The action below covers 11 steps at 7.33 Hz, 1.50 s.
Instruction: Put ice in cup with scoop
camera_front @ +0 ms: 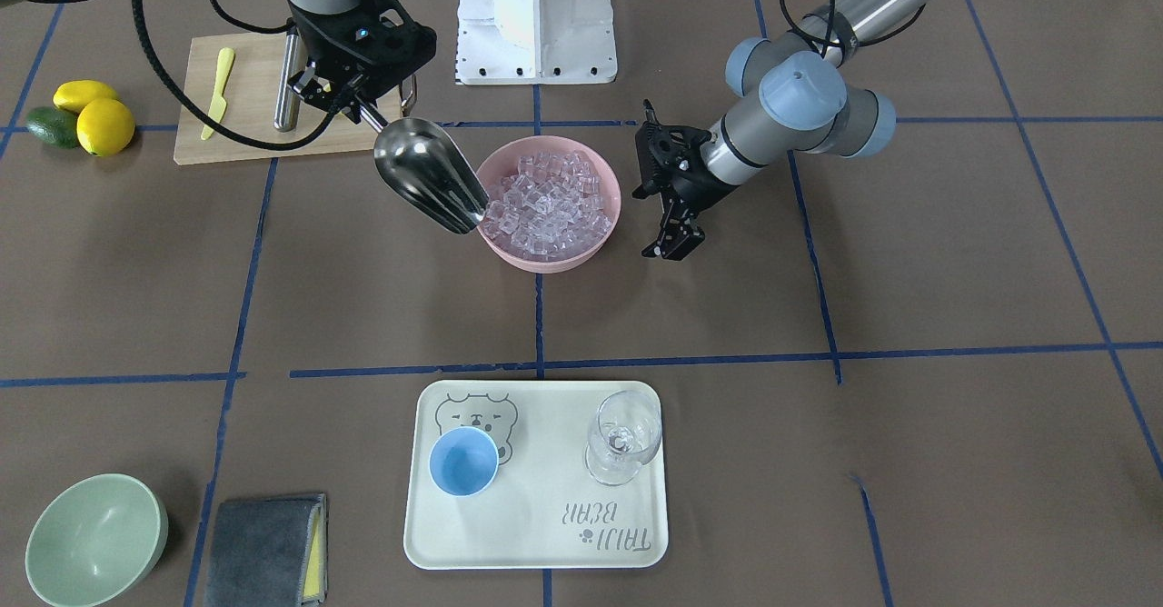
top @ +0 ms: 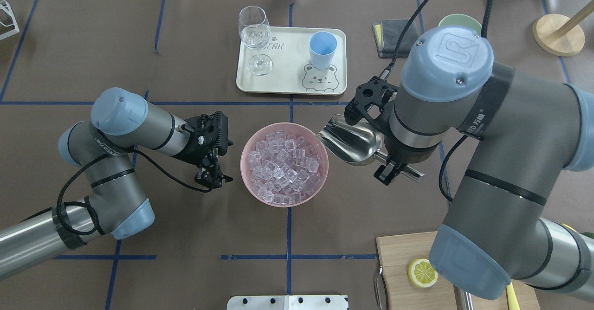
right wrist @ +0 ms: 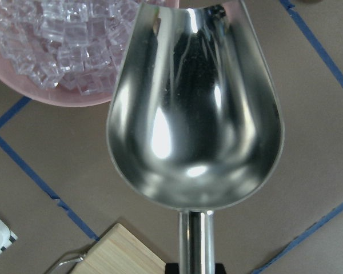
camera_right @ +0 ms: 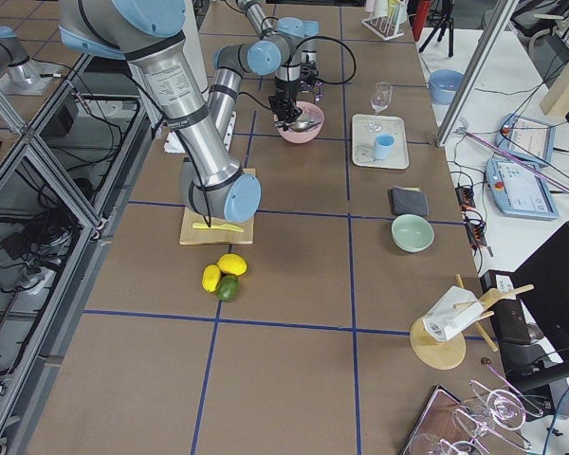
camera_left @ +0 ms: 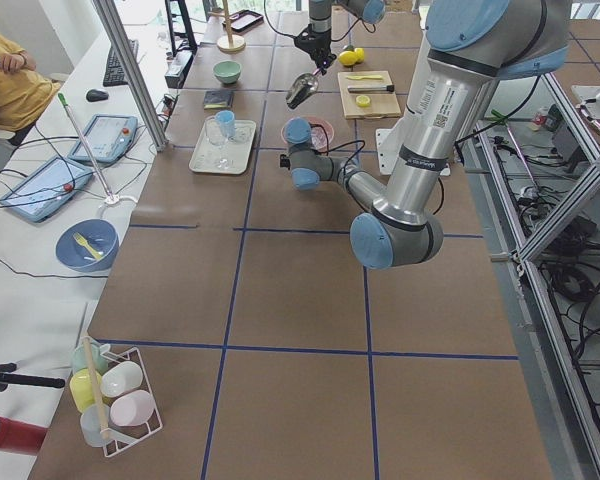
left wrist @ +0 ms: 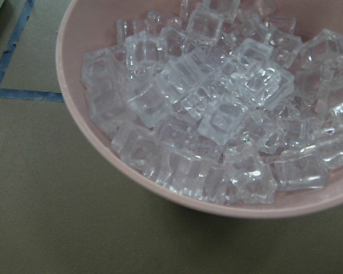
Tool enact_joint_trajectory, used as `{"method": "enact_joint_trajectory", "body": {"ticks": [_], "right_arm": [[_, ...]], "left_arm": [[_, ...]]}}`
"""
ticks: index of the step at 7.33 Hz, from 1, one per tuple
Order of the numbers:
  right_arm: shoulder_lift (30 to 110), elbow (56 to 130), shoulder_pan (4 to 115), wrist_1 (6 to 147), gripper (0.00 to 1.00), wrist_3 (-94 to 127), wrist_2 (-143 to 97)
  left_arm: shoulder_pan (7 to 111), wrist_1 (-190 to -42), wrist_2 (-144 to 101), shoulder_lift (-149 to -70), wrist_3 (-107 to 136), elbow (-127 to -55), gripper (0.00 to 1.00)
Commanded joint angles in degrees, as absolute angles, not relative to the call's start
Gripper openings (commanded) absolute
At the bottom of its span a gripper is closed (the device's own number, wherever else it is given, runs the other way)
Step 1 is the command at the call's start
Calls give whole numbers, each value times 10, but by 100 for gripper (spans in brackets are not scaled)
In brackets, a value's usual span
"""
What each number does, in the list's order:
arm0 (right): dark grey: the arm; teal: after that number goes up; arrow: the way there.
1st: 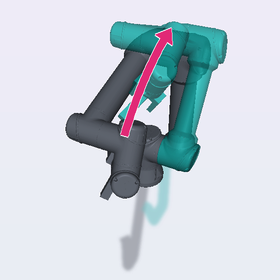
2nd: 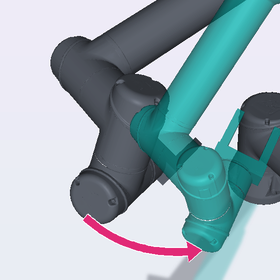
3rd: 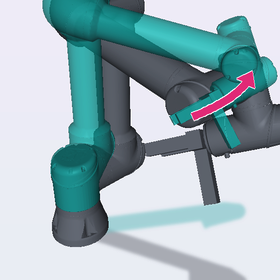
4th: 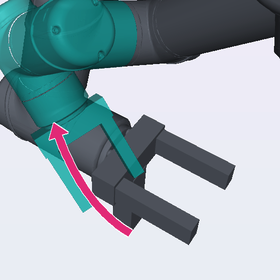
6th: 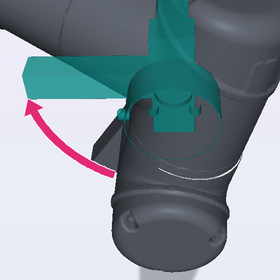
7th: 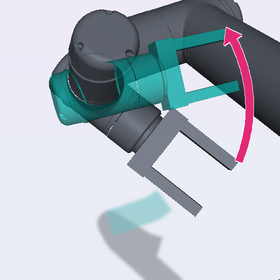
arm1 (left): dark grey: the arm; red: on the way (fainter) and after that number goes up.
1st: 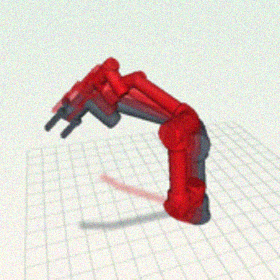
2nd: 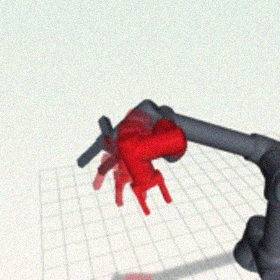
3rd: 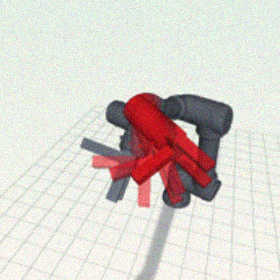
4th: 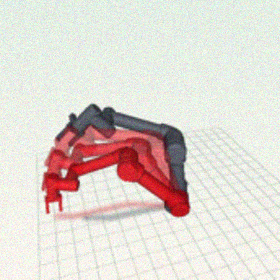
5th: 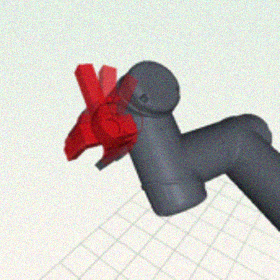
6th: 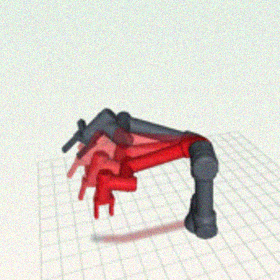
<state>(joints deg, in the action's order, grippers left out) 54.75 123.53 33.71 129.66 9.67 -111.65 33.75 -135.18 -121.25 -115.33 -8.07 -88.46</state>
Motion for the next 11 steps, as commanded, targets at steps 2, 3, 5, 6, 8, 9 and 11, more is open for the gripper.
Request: {"method": "enact_joint_trajectory", "body": {"ticks": [2, 3, 5, 6, 8, 9, 11], "right_arm": [[438, 1172, 337, 1452, 0, -54, -1077], [411, 1150, 337, 1476, 0, -69, -1075], [373, 1115, 336, 1514, 0, -96, -1040], [327, 1072, 331, 1545, 0, -113, -1023], [265, 980, 318, 1571, 0, -122, -1017], [252, 964, 312, 1585, 0, -134, -998], [243, 939, 302, 1597, 0, -160, -978]], "left_arm": [[338, -1352, -1213, -1154, -80, -884, 100], [338, -1352, -1212, -1154, -80, -884, 100], [338, -1352, -1212, -1156, -79, -884, 100], [338, -1352, -1212, -1155, -79, -884, 100], [338, -1352, -1213, -1156, -79, -884, 100], [338, -1352, -1213, -1156, -78, -885, 100], [338, -1353, -1213, -1155, -78, -884, 100]]}}
